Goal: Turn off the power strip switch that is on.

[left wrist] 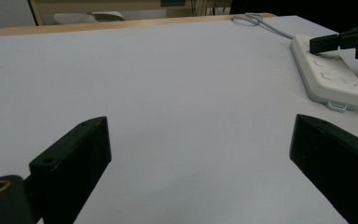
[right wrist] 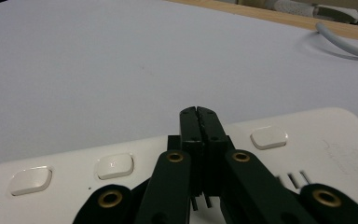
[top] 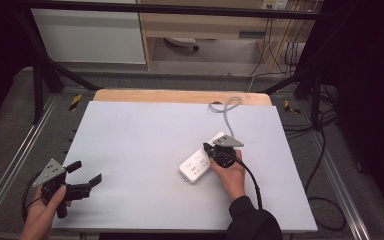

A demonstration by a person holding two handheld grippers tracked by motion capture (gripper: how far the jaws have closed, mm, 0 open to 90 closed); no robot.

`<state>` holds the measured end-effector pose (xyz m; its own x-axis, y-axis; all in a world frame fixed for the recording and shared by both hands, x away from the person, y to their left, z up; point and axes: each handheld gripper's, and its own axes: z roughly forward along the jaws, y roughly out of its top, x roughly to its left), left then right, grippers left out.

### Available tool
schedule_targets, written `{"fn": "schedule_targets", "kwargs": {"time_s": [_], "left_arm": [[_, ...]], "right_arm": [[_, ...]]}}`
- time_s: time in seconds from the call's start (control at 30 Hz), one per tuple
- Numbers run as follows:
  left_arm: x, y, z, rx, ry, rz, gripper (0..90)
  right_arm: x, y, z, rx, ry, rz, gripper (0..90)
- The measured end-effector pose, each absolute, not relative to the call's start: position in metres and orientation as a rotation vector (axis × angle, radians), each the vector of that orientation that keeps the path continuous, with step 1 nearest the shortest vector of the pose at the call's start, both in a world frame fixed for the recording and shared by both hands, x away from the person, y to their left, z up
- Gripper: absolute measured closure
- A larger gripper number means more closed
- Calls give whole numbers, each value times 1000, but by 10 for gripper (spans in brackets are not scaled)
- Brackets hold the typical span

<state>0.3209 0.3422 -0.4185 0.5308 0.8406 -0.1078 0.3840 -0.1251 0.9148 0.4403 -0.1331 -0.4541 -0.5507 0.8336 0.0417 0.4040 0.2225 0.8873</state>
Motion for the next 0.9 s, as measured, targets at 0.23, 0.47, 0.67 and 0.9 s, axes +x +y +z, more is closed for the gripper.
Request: {"fn": "schedule_targets", "kwargs": {"time_s": [0.23, 0.47, 0.67, 0.9], "left_arm": [[321, 342, -419, 1729, 1033, 548, 53], [321, 342, -419, 1733, 1031, 550, 53], [321, 342, -419, 1734, 1033, 550, 53], [321, 342, -419, 1737, 1034, 550, 53]], "right_arm": [[440, -134, -455, 1154, 2046, 1299, 900], [441, -134, -456, 1155, 2043, 1299, 900], [441, -134, -456, 1146, 2047, 1297, 900], [441, -134, -456, 1147, 2050, 1297, 900]]}}
